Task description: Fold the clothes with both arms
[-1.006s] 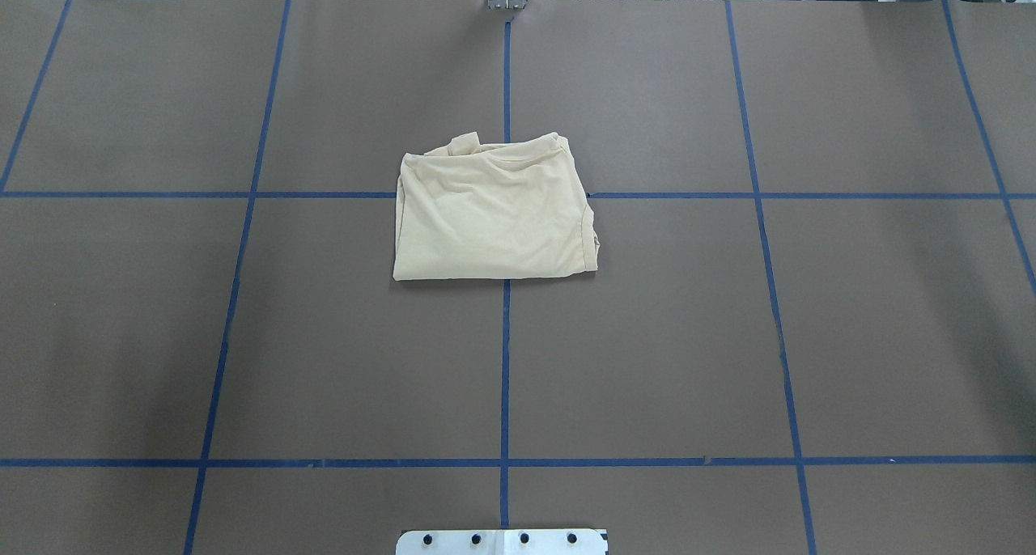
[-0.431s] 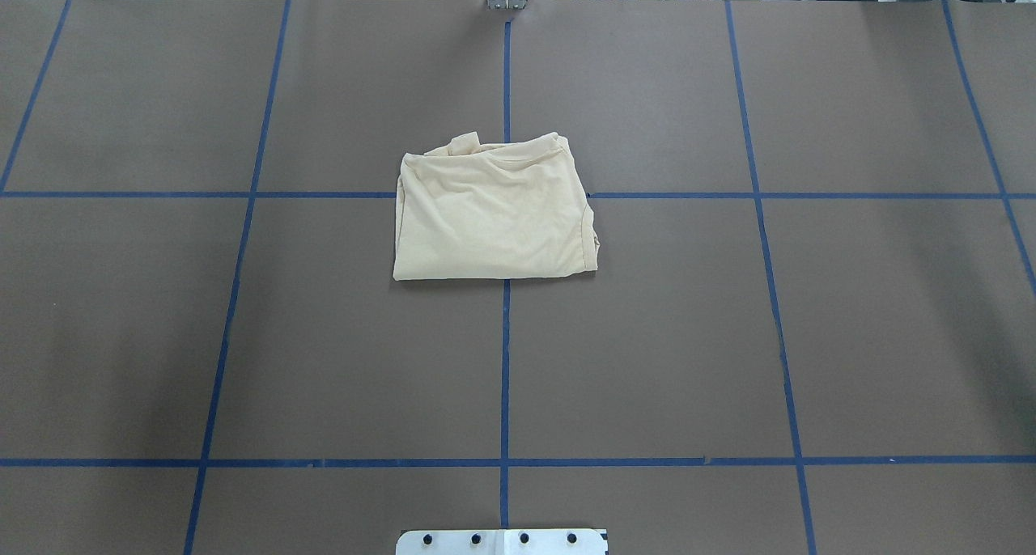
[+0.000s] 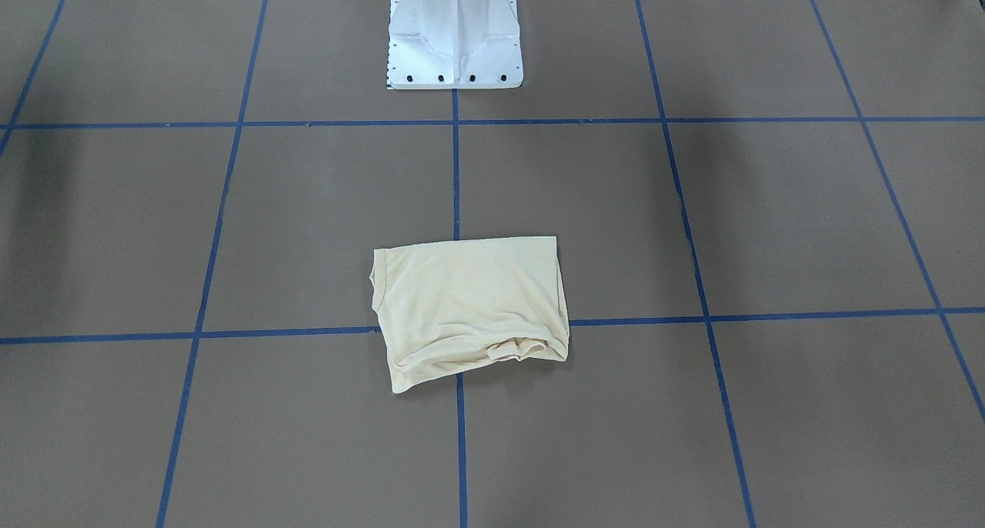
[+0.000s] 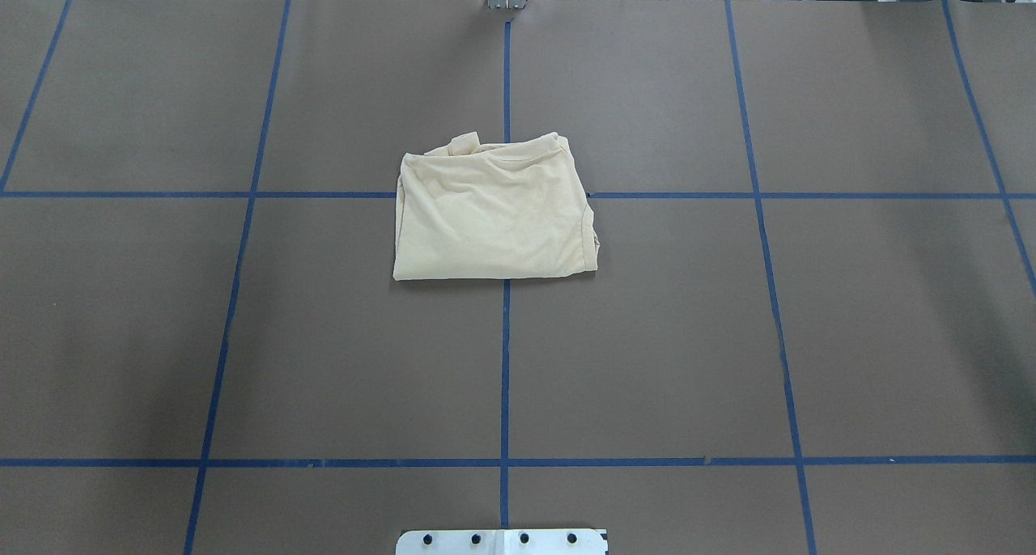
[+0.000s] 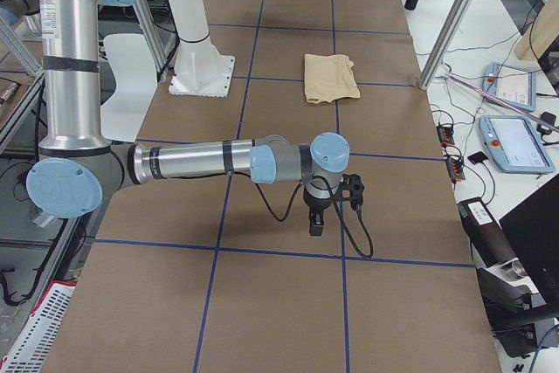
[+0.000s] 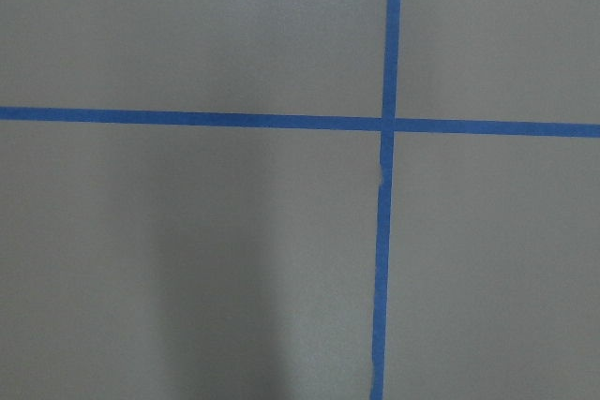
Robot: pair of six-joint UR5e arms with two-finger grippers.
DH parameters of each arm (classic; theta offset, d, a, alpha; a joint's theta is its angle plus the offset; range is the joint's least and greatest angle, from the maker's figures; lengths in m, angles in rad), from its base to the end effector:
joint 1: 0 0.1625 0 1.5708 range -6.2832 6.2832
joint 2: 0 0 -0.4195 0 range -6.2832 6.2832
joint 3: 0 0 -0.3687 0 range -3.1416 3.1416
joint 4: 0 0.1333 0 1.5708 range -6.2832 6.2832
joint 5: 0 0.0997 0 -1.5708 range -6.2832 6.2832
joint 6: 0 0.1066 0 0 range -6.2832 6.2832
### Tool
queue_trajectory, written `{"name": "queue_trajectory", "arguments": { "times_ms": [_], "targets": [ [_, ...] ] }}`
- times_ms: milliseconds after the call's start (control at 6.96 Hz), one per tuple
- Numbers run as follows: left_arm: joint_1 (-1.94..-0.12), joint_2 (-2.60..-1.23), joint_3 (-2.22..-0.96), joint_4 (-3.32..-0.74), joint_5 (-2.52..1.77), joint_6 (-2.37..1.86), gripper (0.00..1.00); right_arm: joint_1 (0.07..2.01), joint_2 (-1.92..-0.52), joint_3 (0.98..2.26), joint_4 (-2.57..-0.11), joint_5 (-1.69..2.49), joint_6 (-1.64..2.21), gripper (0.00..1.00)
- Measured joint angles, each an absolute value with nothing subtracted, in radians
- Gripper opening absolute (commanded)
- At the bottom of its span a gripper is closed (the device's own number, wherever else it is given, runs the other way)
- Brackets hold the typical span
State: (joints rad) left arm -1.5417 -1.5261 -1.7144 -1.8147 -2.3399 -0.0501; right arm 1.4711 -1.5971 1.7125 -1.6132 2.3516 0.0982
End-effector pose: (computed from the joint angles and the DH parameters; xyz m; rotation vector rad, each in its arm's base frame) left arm -0.0455 -0.4693 0.5838 0.2952 0.7735 0.1120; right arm 0.0122 -0.4637 0.6077 -0.0082 -0.7835 -0.0299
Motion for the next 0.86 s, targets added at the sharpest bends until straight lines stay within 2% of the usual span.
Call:
{"name": "queue_trajectory", "arguments": {
  "times_ms": [862],
  "targets": [
    [-1.542,-1.525,-1.682,-1.824,-2.341,-0.043,1.00,1.471,-1.598,1.708,-1.612,2.353,0.100,1.00]
  ]
}}
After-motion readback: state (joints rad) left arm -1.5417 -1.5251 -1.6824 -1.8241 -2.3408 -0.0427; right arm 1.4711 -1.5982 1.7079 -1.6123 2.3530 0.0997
